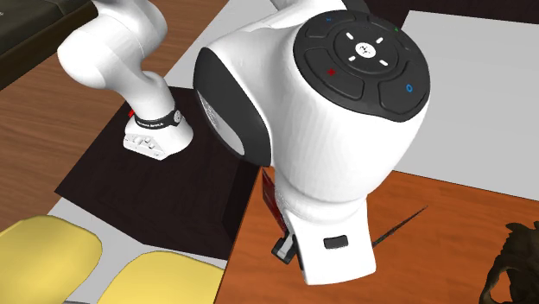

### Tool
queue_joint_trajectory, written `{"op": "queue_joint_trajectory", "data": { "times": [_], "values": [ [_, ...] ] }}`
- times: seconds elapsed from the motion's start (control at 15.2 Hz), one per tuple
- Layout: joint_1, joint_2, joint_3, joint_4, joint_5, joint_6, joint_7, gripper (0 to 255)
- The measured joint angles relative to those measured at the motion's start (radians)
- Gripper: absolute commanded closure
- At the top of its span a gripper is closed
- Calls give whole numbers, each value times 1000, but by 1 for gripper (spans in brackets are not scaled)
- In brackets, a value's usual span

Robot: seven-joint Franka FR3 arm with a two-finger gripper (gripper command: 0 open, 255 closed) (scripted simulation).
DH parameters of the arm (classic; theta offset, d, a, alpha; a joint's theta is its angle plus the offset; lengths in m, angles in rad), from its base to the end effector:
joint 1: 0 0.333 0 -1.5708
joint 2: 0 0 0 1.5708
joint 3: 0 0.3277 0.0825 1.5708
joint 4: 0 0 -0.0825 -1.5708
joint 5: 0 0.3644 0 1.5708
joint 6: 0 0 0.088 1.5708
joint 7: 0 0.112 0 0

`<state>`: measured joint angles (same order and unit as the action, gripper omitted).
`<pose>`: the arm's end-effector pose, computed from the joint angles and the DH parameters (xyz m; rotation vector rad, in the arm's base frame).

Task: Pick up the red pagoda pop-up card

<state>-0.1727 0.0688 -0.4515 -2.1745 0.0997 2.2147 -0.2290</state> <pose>0.4299 -0.3028 0.3809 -3.0086 0.6970 -0.0021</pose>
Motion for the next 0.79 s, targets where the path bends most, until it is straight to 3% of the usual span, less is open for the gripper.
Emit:
{"op": "queue_joint_trajectory", "data": {
  "times": [0.79],
  "values": [
    [5,-72,0,84,-45,-147,38,255]
  ]
}}
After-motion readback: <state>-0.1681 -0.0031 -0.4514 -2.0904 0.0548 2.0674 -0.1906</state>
